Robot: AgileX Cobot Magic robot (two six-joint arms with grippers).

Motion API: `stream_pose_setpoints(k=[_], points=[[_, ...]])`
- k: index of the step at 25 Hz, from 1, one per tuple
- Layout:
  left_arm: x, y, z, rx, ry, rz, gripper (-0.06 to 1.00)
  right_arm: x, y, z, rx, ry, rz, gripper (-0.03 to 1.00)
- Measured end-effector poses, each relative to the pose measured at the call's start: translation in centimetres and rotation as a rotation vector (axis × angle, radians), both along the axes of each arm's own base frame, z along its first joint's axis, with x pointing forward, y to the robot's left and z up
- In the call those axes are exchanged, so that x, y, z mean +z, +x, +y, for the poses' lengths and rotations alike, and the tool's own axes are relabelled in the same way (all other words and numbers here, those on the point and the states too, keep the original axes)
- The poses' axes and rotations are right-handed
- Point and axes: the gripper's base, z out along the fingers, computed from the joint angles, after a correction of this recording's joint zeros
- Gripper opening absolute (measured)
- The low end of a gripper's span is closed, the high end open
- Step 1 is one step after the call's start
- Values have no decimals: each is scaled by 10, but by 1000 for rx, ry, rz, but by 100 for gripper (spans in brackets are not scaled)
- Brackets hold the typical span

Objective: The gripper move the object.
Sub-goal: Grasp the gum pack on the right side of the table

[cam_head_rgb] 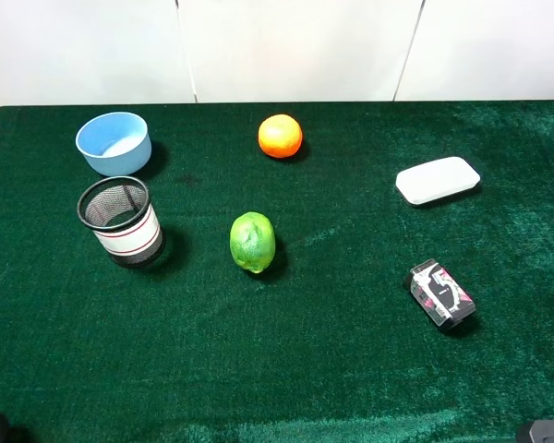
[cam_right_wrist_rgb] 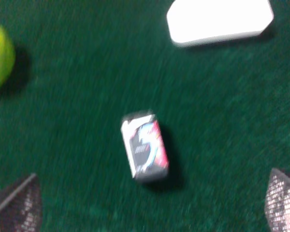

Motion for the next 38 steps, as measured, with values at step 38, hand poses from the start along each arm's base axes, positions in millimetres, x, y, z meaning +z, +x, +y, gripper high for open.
stream_pose_setpoints(k=[38], points=[[0,0,0,0,0,0,99,-145,136,53,112,-240,563,69]])
